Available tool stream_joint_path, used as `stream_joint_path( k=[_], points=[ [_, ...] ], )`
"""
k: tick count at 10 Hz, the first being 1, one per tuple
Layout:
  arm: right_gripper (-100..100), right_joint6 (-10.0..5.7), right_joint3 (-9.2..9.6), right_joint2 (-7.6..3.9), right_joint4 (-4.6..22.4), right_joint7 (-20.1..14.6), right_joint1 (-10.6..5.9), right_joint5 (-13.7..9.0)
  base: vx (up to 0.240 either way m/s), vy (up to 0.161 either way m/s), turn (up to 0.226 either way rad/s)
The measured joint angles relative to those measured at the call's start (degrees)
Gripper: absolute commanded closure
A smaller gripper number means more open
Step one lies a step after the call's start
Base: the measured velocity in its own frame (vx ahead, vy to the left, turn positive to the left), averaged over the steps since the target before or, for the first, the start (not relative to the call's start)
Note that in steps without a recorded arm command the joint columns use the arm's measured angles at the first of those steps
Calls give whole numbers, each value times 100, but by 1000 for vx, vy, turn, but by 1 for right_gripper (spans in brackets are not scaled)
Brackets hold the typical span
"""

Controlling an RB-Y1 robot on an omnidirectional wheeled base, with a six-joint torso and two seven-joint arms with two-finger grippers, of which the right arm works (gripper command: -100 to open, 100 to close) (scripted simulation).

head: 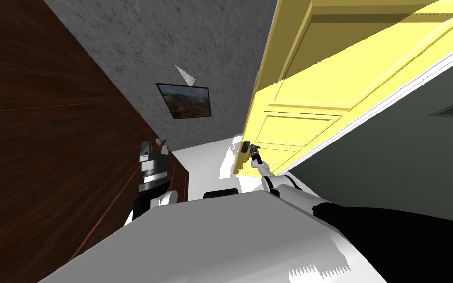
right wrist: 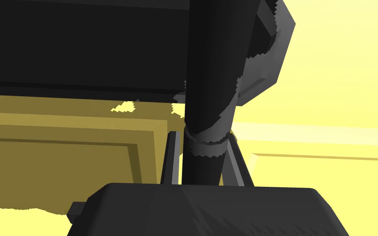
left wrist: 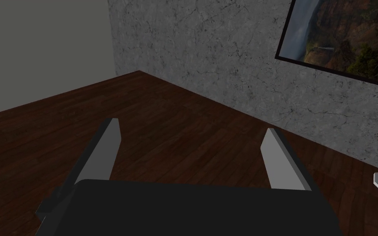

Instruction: Push the door open

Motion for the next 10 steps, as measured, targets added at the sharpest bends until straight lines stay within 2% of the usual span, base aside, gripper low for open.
stream_joint_path(
  k=[3, 5, 6, 7, 8, 9, 10],
  points=[
    [100, -74, -55, -46, 147, -22, -42, -4, 157, 30, -44],
    [100, 21, -103, -64, -59, -17, 53, -13, 158, 32, -57],
    [100, 32, -128, -76, -69, -20, 80, -14, 200, 48, -82],
    [100, -43, -153, -100, 108, -28, 14, -15, 218, 38, -100],
    [100, -36, -196, -87, 5, -13, 104, -20, 196, 53, -78],
    [100, 36, -253, -80, -156, 18, 192, -30, 188, 60, -86],
    [100, -39, -284, -126, 69, 14, 75, -32, 227, 59, -68]
  ],
)
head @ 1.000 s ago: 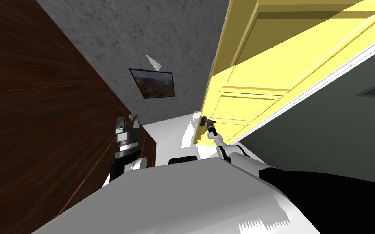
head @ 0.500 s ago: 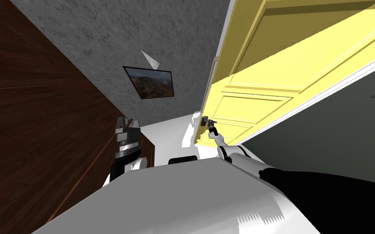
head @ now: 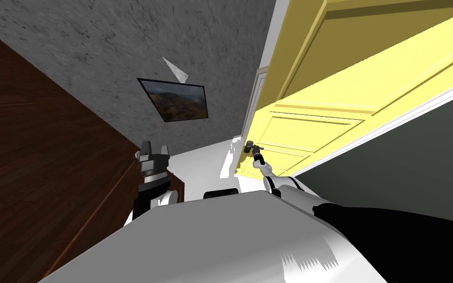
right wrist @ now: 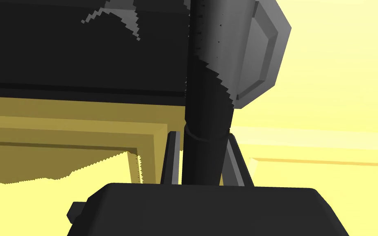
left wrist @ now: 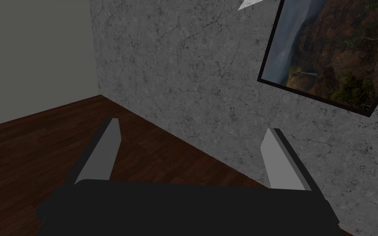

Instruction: Push the door open

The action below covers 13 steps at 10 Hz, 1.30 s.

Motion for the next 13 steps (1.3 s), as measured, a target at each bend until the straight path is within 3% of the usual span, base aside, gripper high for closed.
stream_joint_path(
  k=[1, 2, 4, 5, 7, 9, 11, 12, 13],
  points=[
    [100, -78, -29, -41, 121, -23, -24, -1, 137, 32, -49],
    [100, 19, -76, -29, -143, -1, 102, -14, 180, 63, -87],
    [100, 186, -182, -38, -390, 31, 252, -27, 190, 78, -107],
    [100, 143, -201, -94, -237, 16, 176, -30, 169, 49, -99],
    [100, 56, -269, -139, -122, -9, 184, -34, 187, 46, -85],
    [100, 206, -366, -129, -437, 37, 346, -54, 85, 29, -19],
    [100, 110, -370, -181, -268, 15, 249, -53, 44, 22, -50],
    [100, 5, -384, -210, -9, 4, 139, -46, 173, 101, -101],
    [100, 5, -414, -219, -35, -3, 210, -47, 176, 105, -91]
  ],
)
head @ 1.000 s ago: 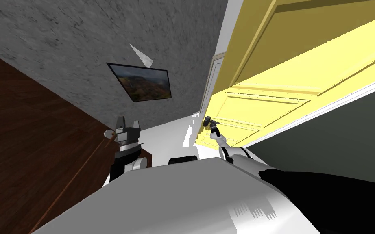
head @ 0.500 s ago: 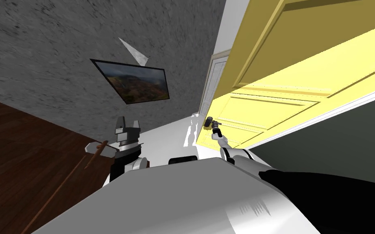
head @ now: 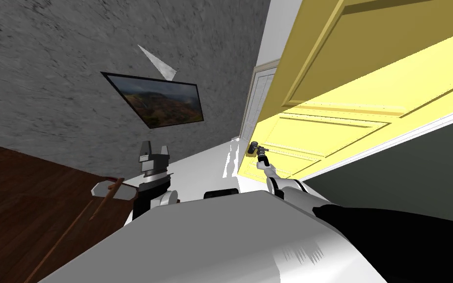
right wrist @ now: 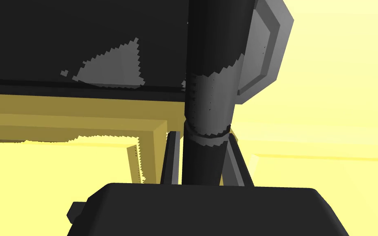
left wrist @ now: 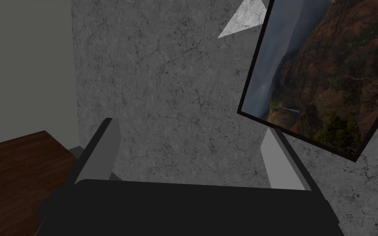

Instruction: Push the door open

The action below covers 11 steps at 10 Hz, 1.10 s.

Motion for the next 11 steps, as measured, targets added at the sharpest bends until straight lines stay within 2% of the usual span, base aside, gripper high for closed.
stream_joint_path(
  k=[1, 2, 4, 5, 6, 8, 11],
  points=[
    [100, 97, -56, 4, -207, 15, 146, -12, 191, 65, -102],
    [100, 98, -88, -21, -206, 2, 191, -18, 204, 58, -99],
    [100, 45, -170, -83, -72, 11, 133, -28, 192, 48, -80],
    [100, 150, -231, -68, -298, 32, 236, -43, 132, 30, -27],
    [100, 162, -258, -95, -302, 41, 230, -48, 47, 9, 5],
    [100, 43, -272, -166, -77, 11, 129, -44, 136, 69, -74],
    [100, 51, -370, -208, -63, 20, 222, -56, 174, 74, -84]
  ],
)
